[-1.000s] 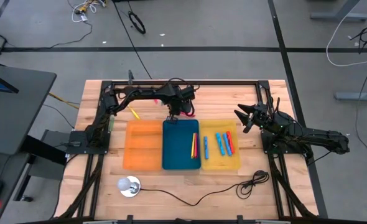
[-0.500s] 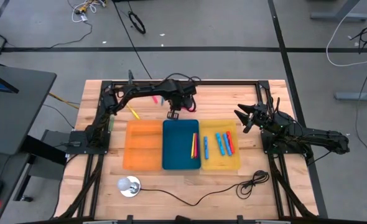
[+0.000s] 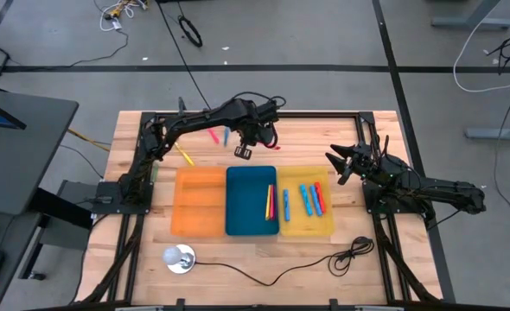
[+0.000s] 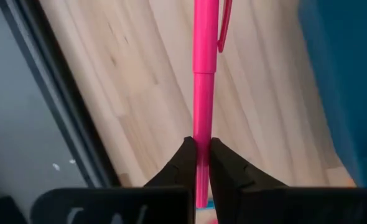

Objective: Pick & Place Markers
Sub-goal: Put the pink pen into the blue bin

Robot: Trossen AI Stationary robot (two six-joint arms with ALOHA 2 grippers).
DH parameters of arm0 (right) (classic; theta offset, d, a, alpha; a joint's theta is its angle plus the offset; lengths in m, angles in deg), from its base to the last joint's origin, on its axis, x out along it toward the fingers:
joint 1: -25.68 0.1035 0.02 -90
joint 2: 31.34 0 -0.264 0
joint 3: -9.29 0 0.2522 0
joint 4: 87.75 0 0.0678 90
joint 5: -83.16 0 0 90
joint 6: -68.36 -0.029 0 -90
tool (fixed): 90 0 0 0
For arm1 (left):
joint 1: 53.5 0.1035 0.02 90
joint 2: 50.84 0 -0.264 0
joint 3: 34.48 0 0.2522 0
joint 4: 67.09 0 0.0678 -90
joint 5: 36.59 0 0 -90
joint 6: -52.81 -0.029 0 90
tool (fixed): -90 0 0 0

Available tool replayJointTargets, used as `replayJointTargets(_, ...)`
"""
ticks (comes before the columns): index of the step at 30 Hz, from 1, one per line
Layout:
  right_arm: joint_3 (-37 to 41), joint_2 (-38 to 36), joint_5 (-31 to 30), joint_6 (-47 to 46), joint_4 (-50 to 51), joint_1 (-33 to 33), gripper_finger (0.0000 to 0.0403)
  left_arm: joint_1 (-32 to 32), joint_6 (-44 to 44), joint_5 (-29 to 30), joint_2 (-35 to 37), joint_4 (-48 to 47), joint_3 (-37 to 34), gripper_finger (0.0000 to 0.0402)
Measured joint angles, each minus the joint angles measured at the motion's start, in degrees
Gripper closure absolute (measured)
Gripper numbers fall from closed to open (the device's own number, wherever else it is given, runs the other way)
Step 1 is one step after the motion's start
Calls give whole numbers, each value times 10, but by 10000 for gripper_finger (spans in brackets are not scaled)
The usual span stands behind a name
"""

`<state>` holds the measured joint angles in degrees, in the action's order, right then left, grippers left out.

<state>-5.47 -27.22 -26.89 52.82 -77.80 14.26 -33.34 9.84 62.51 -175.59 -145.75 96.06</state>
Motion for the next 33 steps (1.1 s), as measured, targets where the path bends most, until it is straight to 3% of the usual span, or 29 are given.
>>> replayJointTargets(4,0,0,0,0,0,0,188,-22,-18,6,2,-31,34,376)
replayJointTargets(15,0,0,0,0,0,0,188,-112,-86,1,43,-39,35,376)
replayJointTargets(25,0,0,0,0,0,0,188,-183,-149,-49,45,-50,35,376)
replayJointTargets(33,0,0,0,0,0,0,188,-207,-255,-69,45,-63,35,379)
